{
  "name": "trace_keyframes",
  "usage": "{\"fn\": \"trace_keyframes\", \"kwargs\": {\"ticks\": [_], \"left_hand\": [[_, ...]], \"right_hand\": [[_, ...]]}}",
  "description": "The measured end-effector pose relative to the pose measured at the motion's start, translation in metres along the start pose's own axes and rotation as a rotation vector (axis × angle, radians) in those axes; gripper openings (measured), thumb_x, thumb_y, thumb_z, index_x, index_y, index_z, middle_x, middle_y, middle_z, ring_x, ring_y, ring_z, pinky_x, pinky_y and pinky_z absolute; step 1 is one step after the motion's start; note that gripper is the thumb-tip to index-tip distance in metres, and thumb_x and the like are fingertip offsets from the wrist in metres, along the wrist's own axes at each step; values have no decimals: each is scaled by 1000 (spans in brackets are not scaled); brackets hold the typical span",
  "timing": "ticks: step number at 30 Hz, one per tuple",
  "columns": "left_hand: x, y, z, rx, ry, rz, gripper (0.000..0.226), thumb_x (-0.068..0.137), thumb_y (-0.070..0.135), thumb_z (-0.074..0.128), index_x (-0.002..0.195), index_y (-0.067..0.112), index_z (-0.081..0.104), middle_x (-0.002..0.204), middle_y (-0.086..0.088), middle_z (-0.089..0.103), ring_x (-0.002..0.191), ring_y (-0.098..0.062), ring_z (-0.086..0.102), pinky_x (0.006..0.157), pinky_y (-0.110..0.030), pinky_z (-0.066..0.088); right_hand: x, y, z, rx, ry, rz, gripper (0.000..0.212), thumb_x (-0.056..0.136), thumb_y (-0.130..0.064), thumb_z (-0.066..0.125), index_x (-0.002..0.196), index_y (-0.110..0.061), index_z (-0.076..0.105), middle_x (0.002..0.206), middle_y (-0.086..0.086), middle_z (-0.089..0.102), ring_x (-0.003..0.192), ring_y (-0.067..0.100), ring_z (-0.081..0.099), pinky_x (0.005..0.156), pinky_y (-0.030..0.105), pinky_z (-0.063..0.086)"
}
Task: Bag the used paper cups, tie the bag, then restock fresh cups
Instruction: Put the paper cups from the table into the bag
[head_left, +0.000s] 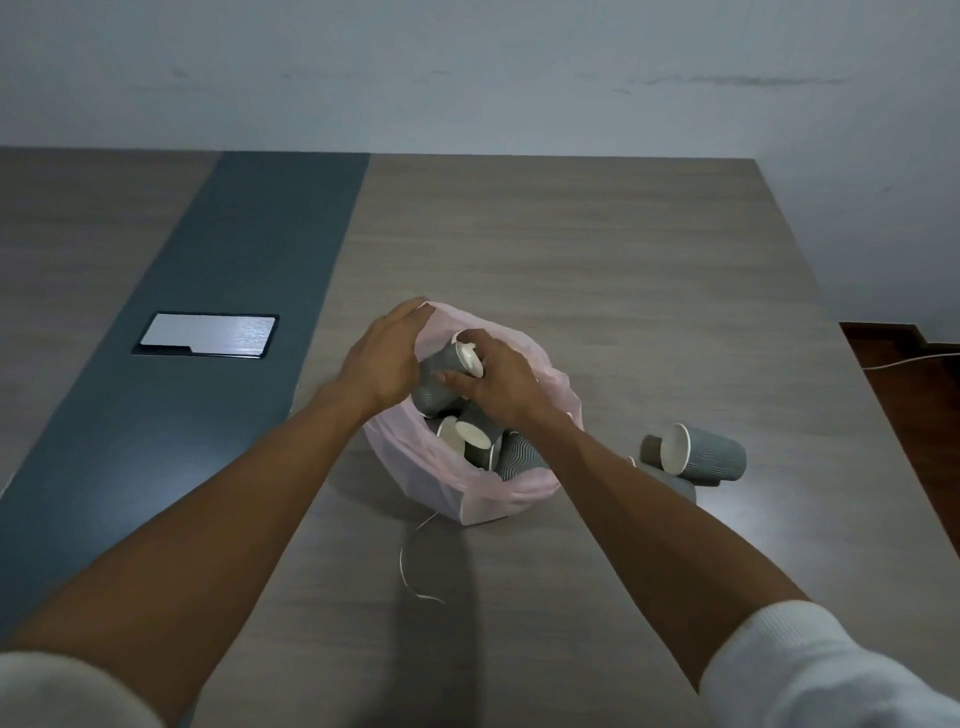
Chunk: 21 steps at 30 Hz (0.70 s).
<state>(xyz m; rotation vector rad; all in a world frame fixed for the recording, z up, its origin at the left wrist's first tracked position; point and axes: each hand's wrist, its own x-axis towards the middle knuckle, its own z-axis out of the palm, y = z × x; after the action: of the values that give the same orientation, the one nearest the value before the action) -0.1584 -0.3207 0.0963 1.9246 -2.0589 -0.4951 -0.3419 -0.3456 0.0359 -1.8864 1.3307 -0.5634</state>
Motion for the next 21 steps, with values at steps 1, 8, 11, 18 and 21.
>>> {"fn": "trace_keyframes", "kwargs": {"ticks": [1, 8, 11, 18, 21], "left_hand": [[-2, 0, -1, 7, 1, -8, 79, 82, -13, 59, 153, 15, 38, 160, -4, 37, 141, -32, 41, 113, -48, 41], [-4, 1, 5, 86, -23, -87, 75, 84, -4, 61, 151, 20, 36, 159, -2, 34, 136, -33, 44, 103, -51, 47], [-8, 10, 11, 117, 2, -99, 66, 87, 4, 62, 146, 23, 41, 155, -2, 35, 129, -34, 47, 94, -50, 49], [-21, 20, 19, 158, 8, -177, 57, 88, 8, 55, 143, 19, 43, 163, 1, 20, 137, -33, 36, 98, -51, 46], [-30, 18, 19, 166, 11, -179, 61, 87, 5, 56, 145, 19, 41, 164, 1, 19, 139, -33, 35, 99, -52, 47]], "right_hand": [[1, -1, -1, -142, 24, -22, 62, 81, -67, 66, 134, -36, 53, 124, -2, 65, 117, 23, 58, 99, 49, 46], [-21, 28, -37, -216, 214, 142, 40, 99, -37, 49, 129, -14, 61, 125, 13, 63, 114, 35, 58, 98, 45, 47], [-49, 57, -63, -325, 168, 300, 34, 92, -25, 53, 122, -12, 64, 122, 14, 62, 112, 36, 59, 95, 45, 50], [-112, 89, -83, -615, -372, 495, 65, 79, -40, 75, 137, -23, 49, 140, 12, 49, 134, 38, 42, 108, 51, 37], [-137, 104, -73, -813, -403, 407, 70, 76, -30, 80, 137, -24, 45, 139, 13, 47, 135, 40, 37, 107, 54, 33]]}}
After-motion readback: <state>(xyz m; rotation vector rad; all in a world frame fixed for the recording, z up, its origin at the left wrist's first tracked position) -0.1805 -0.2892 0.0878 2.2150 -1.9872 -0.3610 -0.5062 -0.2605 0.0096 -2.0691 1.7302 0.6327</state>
